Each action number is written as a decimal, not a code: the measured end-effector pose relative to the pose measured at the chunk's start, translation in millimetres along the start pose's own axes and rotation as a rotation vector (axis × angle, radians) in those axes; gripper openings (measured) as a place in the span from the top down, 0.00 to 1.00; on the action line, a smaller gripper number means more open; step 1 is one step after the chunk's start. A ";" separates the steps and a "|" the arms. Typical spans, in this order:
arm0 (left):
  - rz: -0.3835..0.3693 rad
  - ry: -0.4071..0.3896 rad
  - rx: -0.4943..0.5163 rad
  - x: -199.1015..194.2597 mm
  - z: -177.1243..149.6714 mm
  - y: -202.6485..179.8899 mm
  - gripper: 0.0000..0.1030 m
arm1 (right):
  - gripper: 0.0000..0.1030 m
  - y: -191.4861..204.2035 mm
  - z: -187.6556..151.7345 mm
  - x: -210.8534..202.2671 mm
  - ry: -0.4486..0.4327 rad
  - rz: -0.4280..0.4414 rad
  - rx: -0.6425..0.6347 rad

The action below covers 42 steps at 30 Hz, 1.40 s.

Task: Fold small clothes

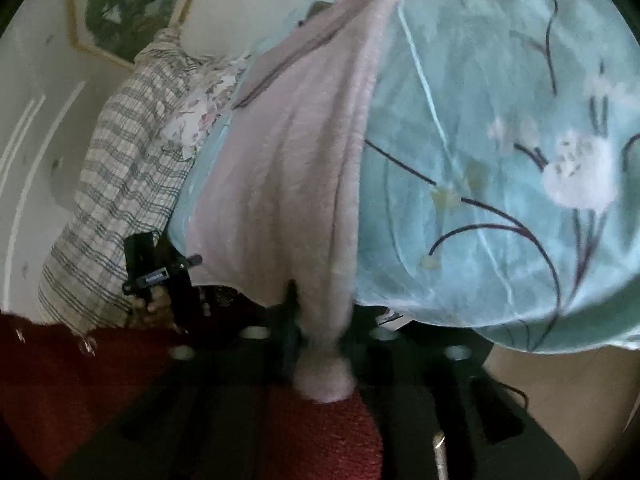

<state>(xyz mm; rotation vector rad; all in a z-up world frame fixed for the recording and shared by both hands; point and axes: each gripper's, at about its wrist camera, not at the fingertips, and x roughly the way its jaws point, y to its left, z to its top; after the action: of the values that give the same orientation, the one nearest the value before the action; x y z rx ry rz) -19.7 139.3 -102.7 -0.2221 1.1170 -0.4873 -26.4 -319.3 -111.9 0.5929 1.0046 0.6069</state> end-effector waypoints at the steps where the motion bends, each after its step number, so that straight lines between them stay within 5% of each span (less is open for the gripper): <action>1: -0.002 0.014 -0.006 2.8 0.6 0.8 0.68 | 0.47 -0.6 1.6 1.3 -0.009 0.000 0.003; 5: -0.005 0.027 0.013 12.6 3.3 -1.7 0.71 | 0.47 -3.0 4.3 1.4 -0.006 0.044 0.009; 7: -0.001 0.023 0.036 14.6 3.9 -6.0 0.84 | 0.47 -3.3 4.1 0.6 -0.013 0.068 0.000; 8: -0.002 0.025 0.050 17.2 6.1 -9.9 0.97 | 0.49 -3.3 4.8 1.2 -0.012 0.073 -0.008; 9: 0.000 0.023 0.060 17.8 6.2 -12.6 0.96 | 0.61 0.6 4.5 3.8 -0.008 0.062 -0.031; 10: 0.004 0.011 0.075 16.6 5.9 -16.9 0.96 | 0.86 4.7 4.2 7.1 0.009 0.042 -0.058; 11: 0.002 0.002 0.083 13.1 2.6 -18.1 0.96 | 0.93 7.6 3.2 11.6 0.040 0.020 -0.080; 16: 0.002 -0.067 0.063 -16.7 -2.0 -16.7 0.97 | 0.93 17.1 -1.4 4.9 0.069 -0.003 -0.116; 22: -0.092 -0.249 0.045 -63.6 21.0 -35.8 0.97 | 0.93 51.0 18.1 -42.2 -0.125 0.177 -0.129; 27: -0.139 -0.372 0.075 -89.1 63.7 -51.3 0.97 | 0.93 69.6 56.6 -67.8 -0.267 0.257 -0.141; 34: -0.088 -0.553 0.049 -96.0 169.4 -40.3 0.97 | 0.93 60.1 146.8 -71.5 -0.407 0.182 -0.098; 38: -0.038 -0.582 -0.040 -76.9 229.6 -18.7 0.97 | 0.93 41.0 205.9 -64.7 -0.459 0.170 -0.030; 42: 0.038 -0.538 -0.086 -42.1 290.4 0.2 0.97 | 0.93 24.8 262.3 -42.0 -0.436 0.042 0.008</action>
<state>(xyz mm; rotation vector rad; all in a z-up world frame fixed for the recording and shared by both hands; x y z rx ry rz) 227.1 139.6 56.1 -0.3814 0.6143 -0.3171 186.6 -377.1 38.0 0.7178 0.5856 0.4825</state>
